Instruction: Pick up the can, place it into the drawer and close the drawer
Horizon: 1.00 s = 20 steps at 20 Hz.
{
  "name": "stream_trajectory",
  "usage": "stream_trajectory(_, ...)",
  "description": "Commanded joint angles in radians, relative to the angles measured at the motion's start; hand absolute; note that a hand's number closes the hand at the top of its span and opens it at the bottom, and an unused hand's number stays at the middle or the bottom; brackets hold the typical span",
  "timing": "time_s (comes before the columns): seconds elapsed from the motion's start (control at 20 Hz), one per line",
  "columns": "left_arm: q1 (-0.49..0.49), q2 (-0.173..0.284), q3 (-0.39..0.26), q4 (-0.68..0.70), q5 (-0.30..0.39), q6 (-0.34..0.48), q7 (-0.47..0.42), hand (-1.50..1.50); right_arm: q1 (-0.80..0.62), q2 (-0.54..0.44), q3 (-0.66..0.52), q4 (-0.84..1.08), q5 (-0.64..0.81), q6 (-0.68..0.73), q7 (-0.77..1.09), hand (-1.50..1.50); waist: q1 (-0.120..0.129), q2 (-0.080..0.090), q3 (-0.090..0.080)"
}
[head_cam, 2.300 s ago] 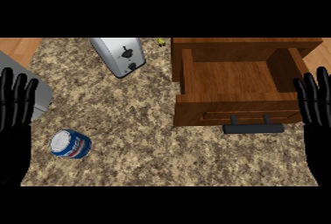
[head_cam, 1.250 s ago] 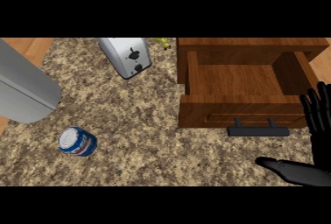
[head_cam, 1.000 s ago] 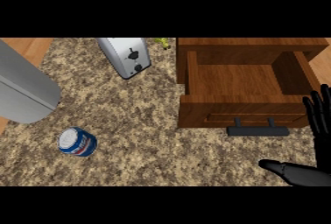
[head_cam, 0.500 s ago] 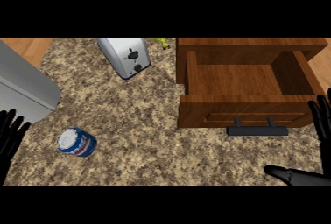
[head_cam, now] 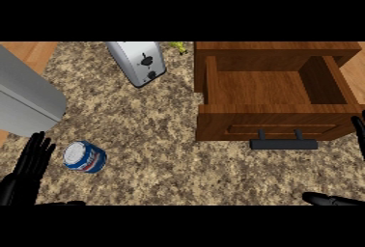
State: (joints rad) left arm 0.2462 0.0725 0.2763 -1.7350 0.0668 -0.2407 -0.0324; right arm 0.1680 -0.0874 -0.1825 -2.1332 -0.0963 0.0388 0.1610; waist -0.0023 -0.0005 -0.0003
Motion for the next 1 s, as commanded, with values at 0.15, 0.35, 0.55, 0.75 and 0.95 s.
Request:
stream_trajectory(0.15, -0.082, 0.024, 0.055, 0.228, -0.03, 0.024, -0.129, -1.5, 0.049, 0.024, 0.005, -0.07, 0.006, 0.018, 0.014, -1.5, -0.001, 0.0, 0.0)
stream_trajectory(0.35, -0.132, 0.038, 0.063, 0.325, -0.033, 0.033, -0.166, -1.5, -0.003, 0.004, -0.032, -0.07, -0.016, 0.016, 0.066, -1.5, 0.0, 0.0, 0.0)
stream_trajectory(0.55, -0.136, 0.044, 0.053, 0.45, -0.077, 0.041, -0.255, -1.5, -0.034, -0.011, -0.057, -0.022, -0.01, 0.025, 0.06, -1.5, 0.001, 0.001, 0.0)
stream_trajectory(0.75, -0.197, 0.044, 0.059, 0.601, -0.097, 0.074, -0.353, -1.5, 0.002, -0.005, -0.058, -0.149, -0.03, 0.022, 0.13, -1.5, -0.002, 0.0, 0.0)
stream_trajectory(0.95, -0.292, 0.116, 0.114, 0.708, -0.038, 0.047, -0.323, -1.5, -0.004, -0.031, -0.132, -0.054, -0.085, 0.074, 0.064, -1.5, -0.002, 0.001, 0.0)
